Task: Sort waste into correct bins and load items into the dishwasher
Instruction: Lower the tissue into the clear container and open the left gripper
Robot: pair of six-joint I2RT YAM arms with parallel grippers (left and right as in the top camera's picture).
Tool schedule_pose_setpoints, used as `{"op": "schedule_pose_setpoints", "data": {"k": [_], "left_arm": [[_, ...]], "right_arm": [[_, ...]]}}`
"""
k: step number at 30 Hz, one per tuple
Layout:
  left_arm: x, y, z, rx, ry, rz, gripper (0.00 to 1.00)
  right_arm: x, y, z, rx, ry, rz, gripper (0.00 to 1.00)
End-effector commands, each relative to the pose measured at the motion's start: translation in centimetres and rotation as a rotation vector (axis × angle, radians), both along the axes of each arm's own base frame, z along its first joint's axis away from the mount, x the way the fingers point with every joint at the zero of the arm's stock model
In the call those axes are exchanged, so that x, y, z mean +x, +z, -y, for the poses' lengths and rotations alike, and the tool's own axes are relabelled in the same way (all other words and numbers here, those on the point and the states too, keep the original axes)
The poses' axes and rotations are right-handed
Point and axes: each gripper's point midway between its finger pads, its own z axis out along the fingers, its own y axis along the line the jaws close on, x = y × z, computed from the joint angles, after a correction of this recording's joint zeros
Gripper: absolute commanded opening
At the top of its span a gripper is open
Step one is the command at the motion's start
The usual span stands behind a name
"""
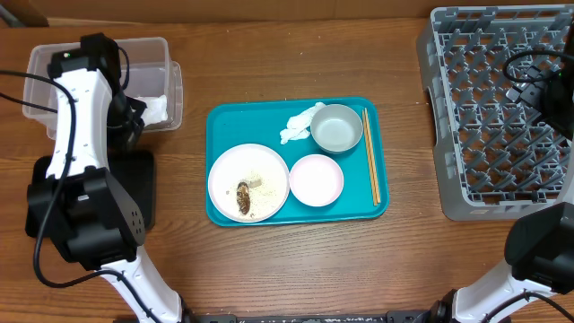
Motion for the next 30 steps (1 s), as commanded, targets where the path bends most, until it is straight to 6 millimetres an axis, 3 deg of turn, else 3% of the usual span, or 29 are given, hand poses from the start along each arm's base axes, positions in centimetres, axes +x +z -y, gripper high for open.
{"op": "schedule_pose_setpoints", "data": {"k": [1, 6, 14, 22, 30], "left_arm": [[-0.5, -2.9, 1.1, -0.077, 0.038, -0.013, 0.04], [-0.2, -4.7, 0.4, -0.035, 0.036, 0.009, 0.04], [0.6, -3.9, -0.4, 0.004, 0.032, 0.036, 0.04], [2.0, -2.4, -1.8, 0.082, 0.004, 0.078, 0.04], [4.1, 0.9, -2.4, 0.106, -0.052, 0.153, 0.04]], "right_arm": [[-0.1, 0.4, 0.0, -0.005, -0.003, 0.012, 1.00], [-0.1, 0.4, 0.0, -0.005, -0.003, 0.012, 1.00], [-0.1, 0.4, 0.0, -0.005, -0.003, 0.012, 1.00], [-0.1, 0.4, 0.0, -0.005, -0.003, 0.012, 1.00], [-0.1, 0.4, 0.0, -0.005, -0.003, 0.012, 1.00]]}}
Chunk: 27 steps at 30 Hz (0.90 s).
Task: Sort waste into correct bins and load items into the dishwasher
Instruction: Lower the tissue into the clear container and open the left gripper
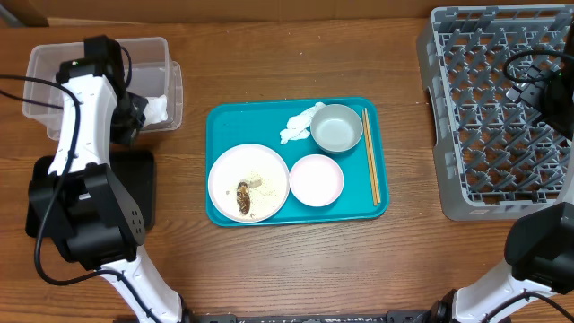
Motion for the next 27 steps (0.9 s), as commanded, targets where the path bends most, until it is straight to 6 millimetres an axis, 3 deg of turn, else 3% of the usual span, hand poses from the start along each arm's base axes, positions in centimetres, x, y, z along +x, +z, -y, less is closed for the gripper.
{"op": "schedule_pose_setpoints", "data": {"k": [1, 8, 21, 27], "left_arm": [[1.3, 1.8, -1.1, 0.045, -0.031, 0.041, 0.04], [2.0, 2.1, -1.2, 0.057, -0.065, 0.064, 0.04], [6.1, 5.4, -1.5, 0.114, -0.261, 0.205, 0.06], [7.5, 5.8, -1.2, 0.105, -0.285, 0.266, 0.09]], "right_arm": [[-0.1, 0.4, 0.0, -0.006, -0.003, 0.012, 1.00], [-0.1, 0.4, 0.0, -0.006, -0.003, 0.013, 1.00], [-0.1, 0.4, 0.0, -0.006, -0.003, 0.013, 1.00], [-0.1, 0.4, 0.0, -0.006, -0.003, 0.012, 1.00]]}}
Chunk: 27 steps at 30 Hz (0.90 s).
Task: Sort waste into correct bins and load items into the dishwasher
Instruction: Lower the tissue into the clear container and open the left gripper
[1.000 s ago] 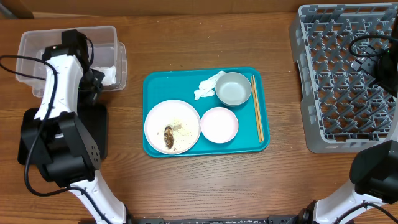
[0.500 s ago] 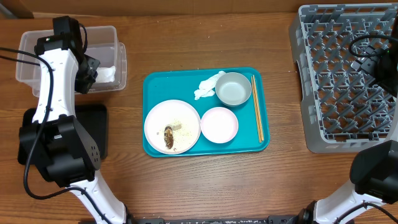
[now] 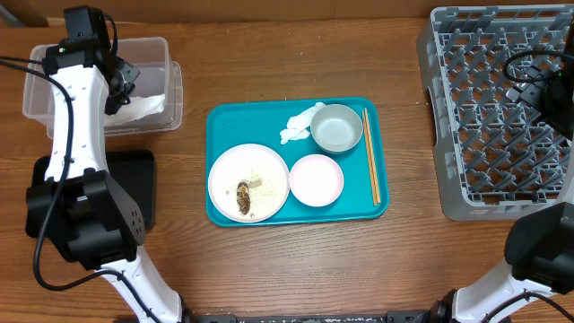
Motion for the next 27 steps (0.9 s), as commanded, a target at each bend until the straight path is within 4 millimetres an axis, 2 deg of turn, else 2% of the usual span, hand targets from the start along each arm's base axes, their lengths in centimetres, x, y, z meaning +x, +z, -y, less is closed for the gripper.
{"op": "schedule_pose_setpoints", "data": {"k": [1, 6, 10, 14, 17, 21, 22, 27], "left_arm": [[0.9, 0.7, 0.0, 0.004, -0.048, 0.032, 0.09], [0.5, 1.7, 0.3, 0.023, -0.128, 0.013, 0.04], [-2.3, 6.0, 0.5, 0.000, -0.015, 0.041, 0.04], [-6.9, 9.8, -0.2, 0.030, 0.170, 0.045, 0.04], [-10.4, 10.6, -0.3, 0.037, 0.266, -0.007, 0.04], [-12.7, 8.8, 0.9, -0.010, 0.281, -0.122, 0.04], [-13.1, 6.6, 1.9, -0.060, 0.270, -0.179, 0.04], [-12.2, 0.6, 3.3, -0.148, 0.257, -0.236, 0.04]], "right_arm": [[-0.1, 0.4, 0.0, -0.006, -0.003, 0.013, 1.00], [-0.1, 0.4, 0.0, -0.006, -0.003, 0.013, 1.00], [-0.1, 0.4, 0.0, -0.006, -0.003, 0.013, 1.00], [-0.1, 0.4, 0.0, -0.006, -0.003, 0.013, 1.00], [-0.1, 0.4, 0.0, -0.006, -0.003, 0.013, 1.00], [-0.1, 0.4, 0.0, -0.006, -0.003, 0.013, 1.00], [-0.1, 0.4, 0.0, -0.006, -0.003, 0.013, 1.00], [-0.1, 0.4, 0.0, -0.006, -0.003, 0.013, 1.00]]}}
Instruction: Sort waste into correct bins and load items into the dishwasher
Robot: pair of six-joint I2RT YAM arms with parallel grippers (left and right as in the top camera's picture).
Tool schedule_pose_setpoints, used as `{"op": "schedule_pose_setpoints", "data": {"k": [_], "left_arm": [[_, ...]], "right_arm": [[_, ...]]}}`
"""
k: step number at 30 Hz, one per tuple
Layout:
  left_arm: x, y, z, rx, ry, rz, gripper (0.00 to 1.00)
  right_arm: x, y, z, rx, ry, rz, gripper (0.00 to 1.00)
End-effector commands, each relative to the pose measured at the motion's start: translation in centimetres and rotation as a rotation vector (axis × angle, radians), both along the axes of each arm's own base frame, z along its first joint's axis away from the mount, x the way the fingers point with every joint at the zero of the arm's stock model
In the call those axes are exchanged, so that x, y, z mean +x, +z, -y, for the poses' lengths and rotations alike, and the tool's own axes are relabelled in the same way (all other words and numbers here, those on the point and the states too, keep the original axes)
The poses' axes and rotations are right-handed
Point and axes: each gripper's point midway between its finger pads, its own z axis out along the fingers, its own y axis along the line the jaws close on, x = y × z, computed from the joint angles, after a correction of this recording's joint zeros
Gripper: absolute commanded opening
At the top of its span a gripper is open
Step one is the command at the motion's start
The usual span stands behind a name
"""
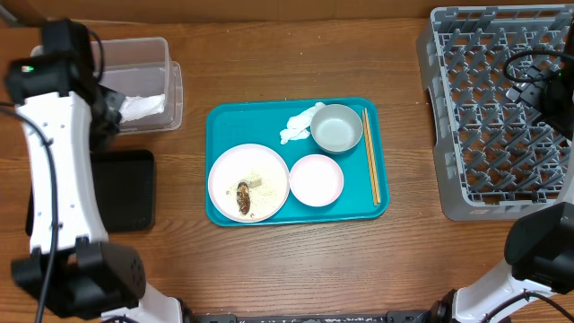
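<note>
A teal tray (224, 126) holds a white plate (248, 182) with food scraps, a pink dish (316, 179), a grey bowl (336, 128), a crumpled tissue (300, 123) and chopsticks (370, 157). The clear bin (143, 58) at the far left has a white tissue (142, 107) in it. My left arm rises over the bin's left end, and its gripper (102, 115) is a dark shape whose jaws I cannot make out. My right arm sits at the right edge over the dishwasher rack (484, 108); its gripper (529, 90) is too dark to read.
A black bin (126, 188) lies in front of the clear bin, partly under my left arm. The grey rack fills the right side of the table. Bare wood shows between tray and rack.
My left arm has moved left and toward the front from the back of the clear bin. The tissue lies in the bin as before. Tray items and right arm are unchanged.
My left gripper was first down at the tissue in the clear bin's right end, and still there a second later. Then it was higher, at the bin's back, with the tissue left spread in the bin. Now the arm stands over the bin's left end.
</note>
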Motion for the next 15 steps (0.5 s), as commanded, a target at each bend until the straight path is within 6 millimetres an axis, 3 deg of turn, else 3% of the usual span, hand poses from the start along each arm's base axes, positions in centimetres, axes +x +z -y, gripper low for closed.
{"op": "schedule_pose_setpoints", "data": {"k": [1, 6, 15], "left_arm": [[0.5, -6.1, 1.6, -0.107, 0.019, -0.073, 0.05], [2.5, -10.1, 1.7, -0.134, 0.011, -0.037, 0.06], [6.4, -9.9, 0.3, -0.067, -0.004, 0.100, 0.08]], "right_arm": [[-0.1, 0.4, 0.1, -0.006, -0.003, 0.012, 1.00], [-0.1, 0.4, 0.1, -0.006, -0.003, 0.012, 1.00], [-0.1, 0.4, 0.1, -0.006, -0.003, 0.012, 1.00]]}}
